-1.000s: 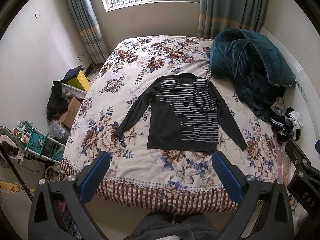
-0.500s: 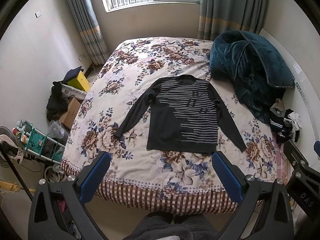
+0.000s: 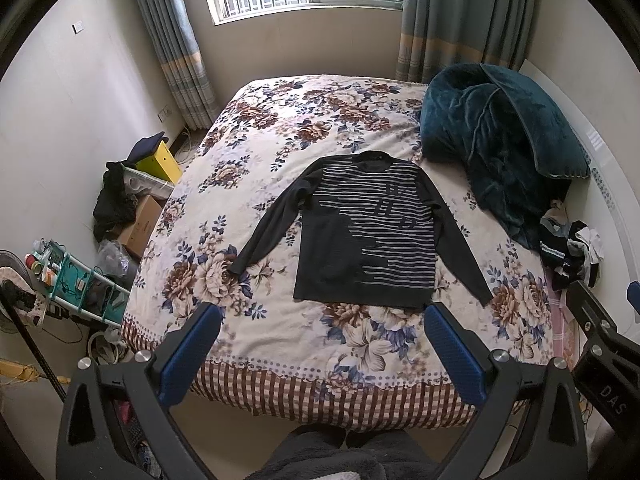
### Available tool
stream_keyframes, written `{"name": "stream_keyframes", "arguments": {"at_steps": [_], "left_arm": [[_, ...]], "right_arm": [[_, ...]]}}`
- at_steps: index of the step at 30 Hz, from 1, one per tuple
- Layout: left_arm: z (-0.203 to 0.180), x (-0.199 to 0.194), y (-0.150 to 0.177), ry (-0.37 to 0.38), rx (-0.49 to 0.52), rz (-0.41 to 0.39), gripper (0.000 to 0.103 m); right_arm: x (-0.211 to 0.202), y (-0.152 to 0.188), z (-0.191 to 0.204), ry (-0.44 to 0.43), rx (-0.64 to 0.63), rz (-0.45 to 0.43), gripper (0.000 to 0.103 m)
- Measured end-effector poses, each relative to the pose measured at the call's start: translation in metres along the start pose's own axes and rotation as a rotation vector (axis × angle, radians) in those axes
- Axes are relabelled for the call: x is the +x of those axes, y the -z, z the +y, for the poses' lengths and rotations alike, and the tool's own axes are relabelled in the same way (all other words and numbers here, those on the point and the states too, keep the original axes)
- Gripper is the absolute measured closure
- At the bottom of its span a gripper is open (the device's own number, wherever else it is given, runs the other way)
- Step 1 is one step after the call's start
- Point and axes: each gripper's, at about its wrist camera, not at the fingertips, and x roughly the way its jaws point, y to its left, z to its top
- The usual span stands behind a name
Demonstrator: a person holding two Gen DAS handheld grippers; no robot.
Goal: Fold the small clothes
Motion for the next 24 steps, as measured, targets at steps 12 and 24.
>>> {"name": "stream_keyframes", "arguments": {"at_steps": [12, 24], "left_arm": [[-0.0001, -0.0022, -0.0055, -0.001, -0.003, -0.002, 0.0], [0.0003, -0.0038, -0.005, 0.0, -0.005, -0.005, 0.0]], "right_arm": [[-0.001, -0.0034, 0.0012, -0.003, -0.001, -0.002, 0.0], [0.0001, -0.0021, 0.0027, -0.004, 0.002, -0.001, 0.0]]}}
